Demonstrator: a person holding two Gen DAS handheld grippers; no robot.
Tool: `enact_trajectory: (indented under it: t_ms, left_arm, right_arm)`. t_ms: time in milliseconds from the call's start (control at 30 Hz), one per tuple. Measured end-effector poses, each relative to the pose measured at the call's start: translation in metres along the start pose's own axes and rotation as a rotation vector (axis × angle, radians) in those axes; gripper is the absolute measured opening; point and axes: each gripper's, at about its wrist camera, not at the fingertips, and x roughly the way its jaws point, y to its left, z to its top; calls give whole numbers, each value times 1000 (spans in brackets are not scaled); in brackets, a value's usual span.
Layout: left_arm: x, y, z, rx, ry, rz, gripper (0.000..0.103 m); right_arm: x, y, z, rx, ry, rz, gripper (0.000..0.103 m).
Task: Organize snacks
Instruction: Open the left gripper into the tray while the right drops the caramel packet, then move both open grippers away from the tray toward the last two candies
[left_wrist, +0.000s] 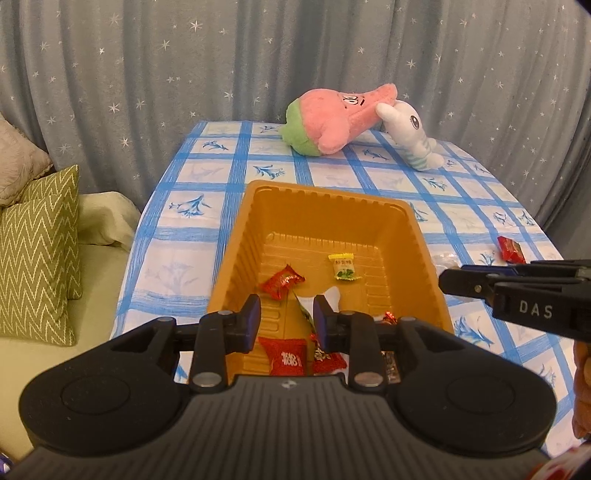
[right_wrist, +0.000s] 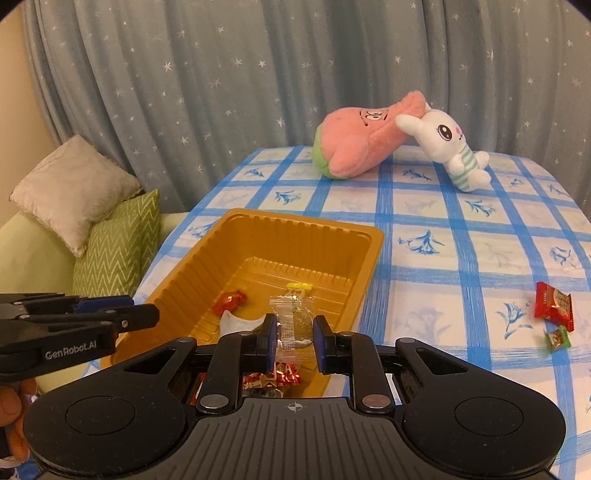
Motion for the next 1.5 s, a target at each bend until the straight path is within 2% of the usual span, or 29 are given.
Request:
enact_trajectory:
  t_ms: [433,467,500,567,867,1000,1233,1500]
  left_arm:
    - [-10,1,-7,-21,-10,-6,34]
    - [-11,2,-8,-21,-13,-4,35]
    - [-13,1,-9,-21,-14,-3,36]
    - [-15,1,-10,-22,-16,-4,37]
    - [-34,-11,-15,-35,-27,-9,46]
    - [-47,-20,-17,-44,-32,-13,47]
    - [-70,-42,-22,-62,-41,-28,51]
    - [-88,-74,-32,-83,-48,-61,61]
  right_arm:
    - [8,11,15,4,-40,53,21]
    - [8,10,17,8,-44,56,26]
    - [6,8,18,15,-52,55,39]
    - [1,2,18,34,-70,48,53]
    - [-31,-31,-11,140,-39,-12,53]
    - [-51,-38,-27,170,-33,-32,53]
    - [-87,-42,-45,163,-40,-76,53]
    - [-127,-52,-53,170,-76,-112,53]
